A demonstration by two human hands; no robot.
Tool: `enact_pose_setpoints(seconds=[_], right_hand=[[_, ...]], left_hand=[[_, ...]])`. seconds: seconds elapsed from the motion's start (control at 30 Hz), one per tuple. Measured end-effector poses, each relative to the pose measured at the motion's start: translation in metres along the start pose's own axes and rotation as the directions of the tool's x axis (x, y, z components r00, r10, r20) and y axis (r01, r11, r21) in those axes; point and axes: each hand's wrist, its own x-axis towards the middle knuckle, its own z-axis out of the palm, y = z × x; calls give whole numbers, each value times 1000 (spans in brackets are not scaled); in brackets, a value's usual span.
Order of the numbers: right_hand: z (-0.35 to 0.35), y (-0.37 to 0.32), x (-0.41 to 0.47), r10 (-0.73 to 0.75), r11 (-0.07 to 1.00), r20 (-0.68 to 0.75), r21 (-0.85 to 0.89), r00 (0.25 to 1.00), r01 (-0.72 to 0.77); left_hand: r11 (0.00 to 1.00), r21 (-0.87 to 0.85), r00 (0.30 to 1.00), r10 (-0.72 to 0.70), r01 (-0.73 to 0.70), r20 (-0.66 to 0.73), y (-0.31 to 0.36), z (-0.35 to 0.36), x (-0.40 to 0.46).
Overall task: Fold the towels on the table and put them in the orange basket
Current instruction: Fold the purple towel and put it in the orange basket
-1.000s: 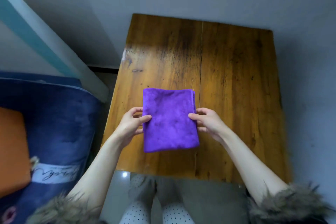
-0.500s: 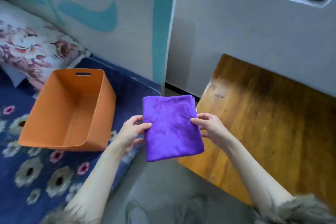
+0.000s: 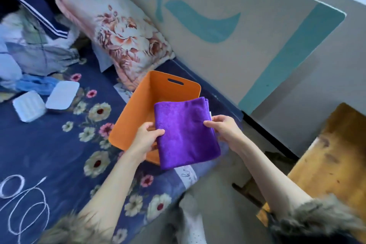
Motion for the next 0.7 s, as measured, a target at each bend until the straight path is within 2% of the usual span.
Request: enact_pose_setpoints(seconds=[0.2,0.4,0.53,0.7], right_hand=[[60,-22,108,111,994,-9,27,994,-110],[118,5,187,282,959,-143,87,949,-271],[147,35,233,396,918,-183,64,900,-391],[159,62,275,494,869,-291,126,819,-479]], left_hand=[[942,325,981,135,-84,-139,31,-13,120],[765,642,981,163,-57,-108,25,-9,221],[687,726,990,115,-17,-86,-11,-8,276],[659,752,994,77,11,-82,-46,-6,333]])
